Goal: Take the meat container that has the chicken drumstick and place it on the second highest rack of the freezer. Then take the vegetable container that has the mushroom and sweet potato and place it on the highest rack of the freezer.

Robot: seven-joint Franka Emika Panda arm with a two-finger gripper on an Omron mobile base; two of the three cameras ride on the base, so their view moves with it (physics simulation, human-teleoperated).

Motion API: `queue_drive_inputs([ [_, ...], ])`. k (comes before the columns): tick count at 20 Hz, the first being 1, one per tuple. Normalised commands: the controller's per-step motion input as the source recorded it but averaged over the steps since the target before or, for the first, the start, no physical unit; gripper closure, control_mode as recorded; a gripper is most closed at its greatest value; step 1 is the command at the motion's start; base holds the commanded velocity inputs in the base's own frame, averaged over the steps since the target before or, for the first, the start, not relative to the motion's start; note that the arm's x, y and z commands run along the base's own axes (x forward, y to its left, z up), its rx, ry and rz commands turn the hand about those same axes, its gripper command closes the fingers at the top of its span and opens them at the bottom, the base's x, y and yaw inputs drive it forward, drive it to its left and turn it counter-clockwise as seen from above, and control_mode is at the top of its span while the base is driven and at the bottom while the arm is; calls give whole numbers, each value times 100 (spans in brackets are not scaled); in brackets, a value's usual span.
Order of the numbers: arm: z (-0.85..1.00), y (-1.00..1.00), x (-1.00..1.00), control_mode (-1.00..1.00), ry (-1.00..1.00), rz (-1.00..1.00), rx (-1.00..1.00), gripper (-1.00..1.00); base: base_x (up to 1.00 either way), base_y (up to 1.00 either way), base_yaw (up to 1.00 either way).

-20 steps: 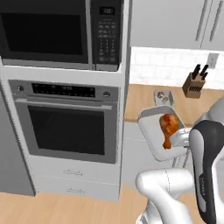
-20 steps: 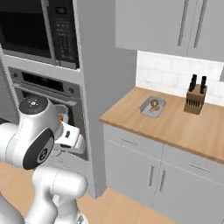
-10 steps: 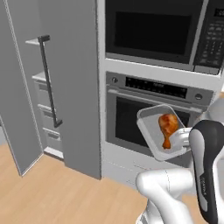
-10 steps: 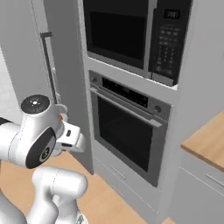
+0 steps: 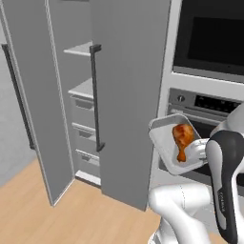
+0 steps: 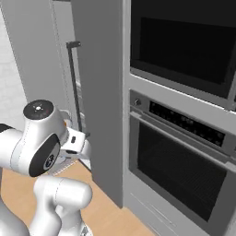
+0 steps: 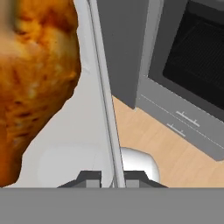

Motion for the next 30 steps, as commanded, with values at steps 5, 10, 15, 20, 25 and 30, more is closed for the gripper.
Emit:
queue_drive_inputs([
  [5, 0, 0, 0, 100, 0, 0, 0, 100, 100, 100, -28],
  [10, 0, 0, 0, 100, 0, 0, 0, 100, 97, 94, -50],
  [15, 0, 0, 0, 100, 0, 0, 0, 100, 38, 94, -52],
  [20, 0, 0, 0, 100, 0, 0, 0, 100, 30, 73, -41],
  [25, 0, 0, 0, 100, 0, 0, 0, 100, 16, 2, -6],
  [30, 0, 0, 0, 100, 0, 0, 0, 100, 29, 18, 8],
])
